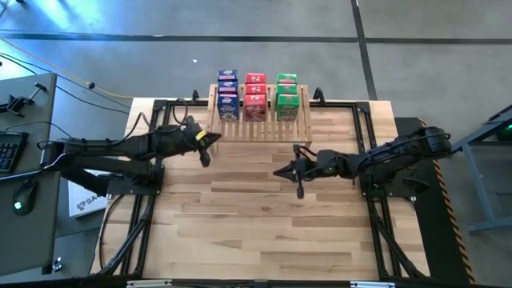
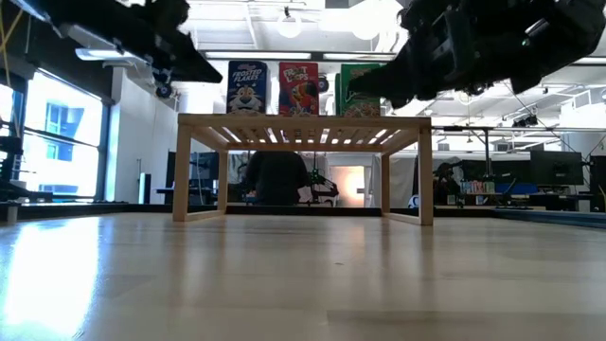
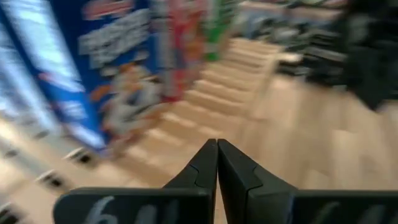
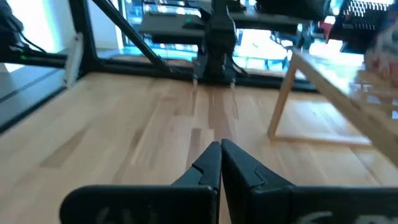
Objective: Stack cereal on shelf
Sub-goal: Return to Home Position
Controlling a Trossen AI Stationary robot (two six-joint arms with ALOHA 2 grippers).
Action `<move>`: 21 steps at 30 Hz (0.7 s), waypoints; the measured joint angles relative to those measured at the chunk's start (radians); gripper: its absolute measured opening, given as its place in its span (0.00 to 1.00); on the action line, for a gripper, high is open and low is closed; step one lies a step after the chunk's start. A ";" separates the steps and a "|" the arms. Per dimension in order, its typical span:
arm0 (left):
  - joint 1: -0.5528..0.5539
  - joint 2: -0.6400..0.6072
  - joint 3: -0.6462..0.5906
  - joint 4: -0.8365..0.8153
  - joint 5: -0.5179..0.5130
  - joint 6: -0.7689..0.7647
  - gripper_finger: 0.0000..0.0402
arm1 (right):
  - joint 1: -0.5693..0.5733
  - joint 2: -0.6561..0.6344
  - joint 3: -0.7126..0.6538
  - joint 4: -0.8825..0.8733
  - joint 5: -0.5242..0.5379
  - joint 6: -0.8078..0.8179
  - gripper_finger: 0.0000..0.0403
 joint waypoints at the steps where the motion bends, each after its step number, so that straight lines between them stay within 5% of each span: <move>1: 0.002 -0.014 -0.019 0.025 0.046 0.007 0.01 | 0.008 -0.016 0.000 -0.006 0.004 -0.008 0.00; 9: 0.063 -0.107 -0.129 0.162 0.398 0.055 0.00 | 0.054 -0.283 0.000 -0.316 0.021 -0.036 0.00; 21: 0.136 -0.253 -0.367 0.426 0.527 0.086 0.00 | 0.040 -0.662 0.000 -0.772 0.106 -0.072 0.00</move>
